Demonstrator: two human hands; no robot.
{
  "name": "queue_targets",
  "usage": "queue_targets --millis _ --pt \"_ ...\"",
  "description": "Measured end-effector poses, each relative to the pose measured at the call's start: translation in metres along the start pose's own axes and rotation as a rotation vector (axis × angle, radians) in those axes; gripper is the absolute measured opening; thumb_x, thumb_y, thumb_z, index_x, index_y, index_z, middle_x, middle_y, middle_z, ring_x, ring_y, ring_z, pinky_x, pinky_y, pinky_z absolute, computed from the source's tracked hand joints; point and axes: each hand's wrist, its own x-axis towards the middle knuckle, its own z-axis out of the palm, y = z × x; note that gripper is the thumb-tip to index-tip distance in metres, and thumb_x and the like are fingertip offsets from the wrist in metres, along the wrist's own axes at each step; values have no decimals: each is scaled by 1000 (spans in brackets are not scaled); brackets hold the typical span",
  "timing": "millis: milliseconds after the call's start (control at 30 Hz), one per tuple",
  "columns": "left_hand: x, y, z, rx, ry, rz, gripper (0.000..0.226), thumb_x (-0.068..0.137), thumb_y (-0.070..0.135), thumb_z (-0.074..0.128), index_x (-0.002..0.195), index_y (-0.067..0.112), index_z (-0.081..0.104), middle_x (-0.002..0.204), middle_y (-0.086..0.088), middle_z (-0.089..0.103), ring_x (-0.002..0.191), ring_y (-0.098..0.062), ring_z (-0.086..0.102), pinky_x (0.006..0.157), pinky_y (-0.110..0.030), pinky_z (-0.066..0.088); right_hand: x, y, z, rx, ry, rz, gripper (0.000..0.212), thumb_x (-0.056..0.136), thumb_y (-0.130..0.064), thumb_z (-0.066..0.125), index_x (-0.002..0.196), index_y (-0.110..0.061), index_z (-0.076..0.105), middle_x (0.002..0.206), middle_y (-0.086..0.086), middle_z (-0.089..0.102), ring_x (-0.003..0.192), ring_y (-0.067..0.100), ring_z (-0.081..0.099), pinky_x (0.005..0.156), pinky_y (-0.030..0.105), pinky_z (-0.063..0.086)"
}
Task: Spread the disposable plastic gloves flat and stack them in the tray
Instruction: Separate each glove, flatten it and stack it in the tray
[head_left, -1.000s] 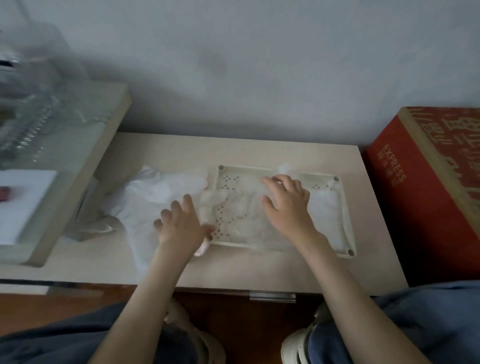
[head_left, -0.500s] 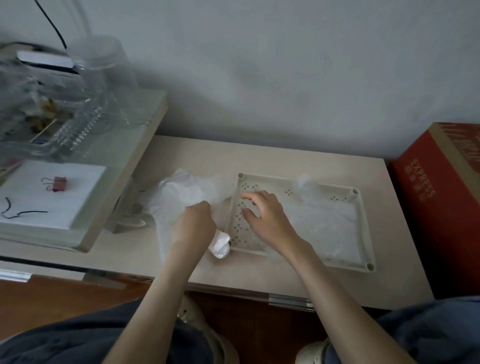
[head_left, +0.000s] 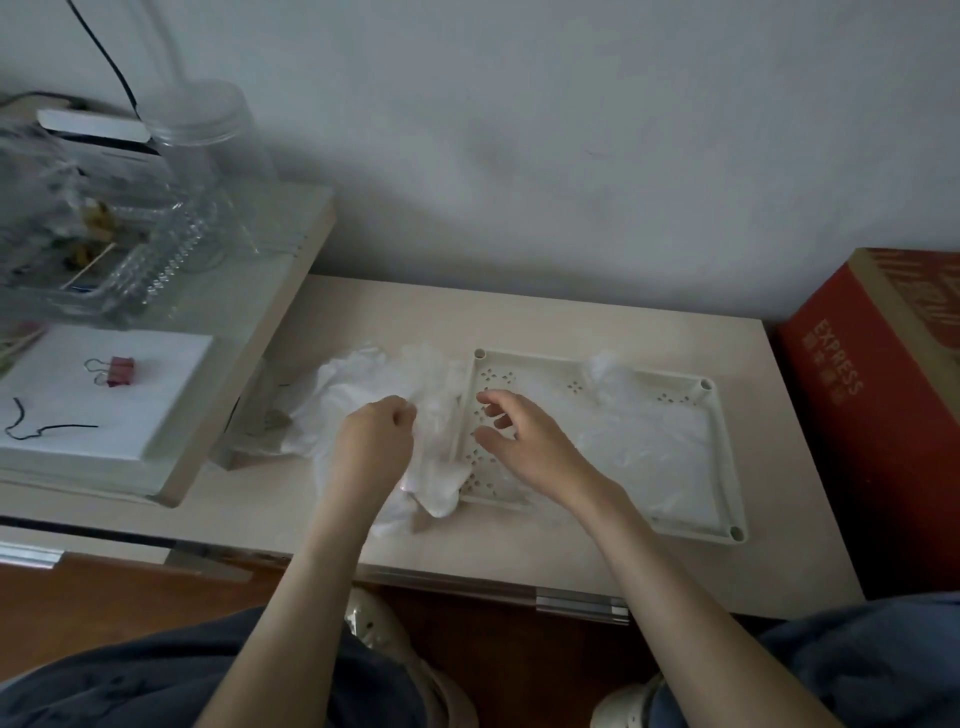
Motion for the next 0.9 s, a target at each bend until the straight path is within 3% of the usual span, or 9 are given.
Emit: queue_targets --millis 133,233,333,500,600,667,800,900 --pt "8 -5 -6 -83 -46 -41 23 89 6 36 71 4 51 89 -24 64 72 -28 53 70 -41 47 -3 -3 2 -50 -119 0 48 97 -30 50 143 -25 36 139 -5 43 126 7 40 99 22 33" --pt "7 -7 -8 -158 -43 -51 22 88 5 43 94 10 65 94 -10 67 85 -25 61 83 -44 53 -3 -5 3 -29 -103 3 48 97 -29 51 142 -25 37 138 -5 44 124 6 41 99 21 33" --pt "4 -7 -9 -254 28 -71 27 85 -2 44 95 15 62 94 -3 67 91 -25 62 87 -45 52 -2 -8 3 19 -66 9 44 97 -25 52 139 -24 41 128 -7 47 116 5 45 96 21 35" --pt "1 -2 -11 -343 113 -59 21 89 0 48 89 17 59 93 0 64 88 -22 63 84 -40 53 0 -9 4 101 5 18 47 96 -24 53 140 -23 40 121 -8 50 106 6 52 87 21 43" --pt "-2 5 -19 -329 205 -43 17 95 11 45 90 18 60 92 1 65 83 -17 61 66 -25 47 1 -13 3 152 35 21 49 95 -23 53 141 -26 37 119 -8 50 99 1 53 75 11 42" --pt "-5 12 -26 -324 274 -40 20 97 17 41 87 18 59 90 3 64 80 -16 58 63 -27 43 0 -16 3 208 64 18 47 95 -24 53 140 -27 38 117 -9 51 96 -2 53 69 8 42" --pt "-15 28 -45 -406 391 0 22 98 22 37 87 16 56 90 7 66 83 -13 60 69 -29 42 0 -23 0 411 101 -39 44 92 -37 58 134 -36 45 121 -12 52 111 6 52 87 16 42" --pt "-25 44 -63 -721 357 96 22 101 18 37 86 12 52 80 2 71 74 -15 69 70 -32 55 -1 -27 -2 458 -18 -131 72 77 -58 60 141 -46 29 143 -15 37 131 1 37 102 18 34"
